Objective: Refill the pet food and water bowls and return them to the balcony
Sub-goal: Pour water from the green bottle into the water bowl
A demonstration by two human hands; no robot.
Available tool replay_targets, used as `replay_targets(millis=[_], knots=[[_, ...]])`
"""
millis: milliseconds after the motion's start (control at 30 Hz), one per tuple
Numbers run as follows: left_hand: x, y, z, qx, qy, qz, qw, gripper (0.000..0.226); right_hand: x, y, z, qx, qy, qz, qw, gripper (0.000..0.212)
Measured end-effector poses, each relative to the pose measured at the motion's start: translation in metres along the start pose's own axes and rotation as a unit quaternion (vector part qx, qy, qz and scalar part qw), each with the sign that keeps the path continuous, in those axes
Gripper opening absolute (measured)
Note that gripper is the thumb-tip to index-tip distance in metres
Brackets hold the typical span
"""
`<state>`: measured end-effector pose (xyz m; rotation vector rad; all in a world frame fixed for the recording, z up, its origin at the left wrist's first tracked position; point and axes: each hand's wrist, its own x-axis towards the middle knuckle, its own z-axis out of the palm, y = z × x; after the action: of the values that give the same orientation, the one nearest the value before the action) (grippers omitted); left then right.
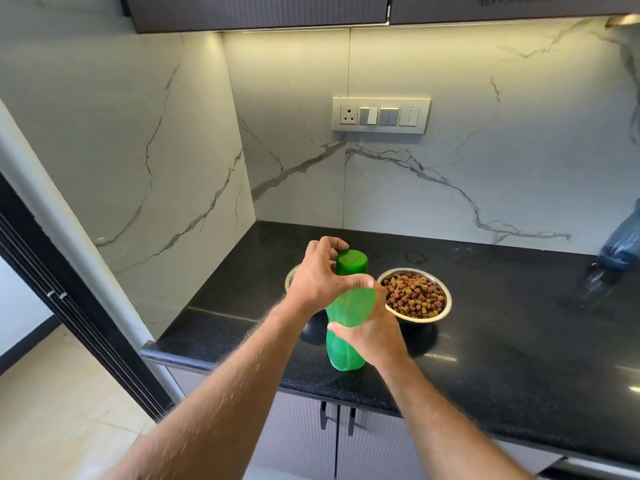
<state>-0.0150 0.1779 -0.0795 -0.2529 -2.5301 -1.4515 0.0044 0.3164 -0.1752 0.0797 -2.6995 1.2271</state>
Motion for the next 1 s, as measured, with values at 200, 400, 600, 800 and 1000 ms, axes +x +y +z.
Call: replay_targets(millis=[200, 400, 600, 800, 1000], knots=[[0.001, -0.004, -0.006, -0.042, -0.053, 0.010, 0.998, 0.082, -0.003, -0.001, -0.001, 0.007, 0.007, -0.005, 1.000, 0.114], [0.000, 0.001, 0.001, 0.042, -0.001, 0.009, 0.999, 0.090, -0.004, -0.001, -0.002, 0.004, 0.003, 0.010, 1.000, 0.117], [-0.008, -0.005, 0.001, 0.059, -0.034, 0.040, 0.997, 0.101, -0.002, -0.004, -0.002, 0.007, 0.002, 0.008, 1.000, 0.112], [-0.008, -0.012, -0.007, -0.001, -0.021, -0.009, 1.000, 0.078, -0.006, -0.005, -0.002, 0.015, 0.007, 0.007, 1.000, 0.114], [-0.010, -0.006, -0.012, -0.030, -0.006, -0.012, 0.999, 0.038, -0.007, -0.006, -0.003, 0.017, 0.008, 0.013, 1.000, 0.115]])
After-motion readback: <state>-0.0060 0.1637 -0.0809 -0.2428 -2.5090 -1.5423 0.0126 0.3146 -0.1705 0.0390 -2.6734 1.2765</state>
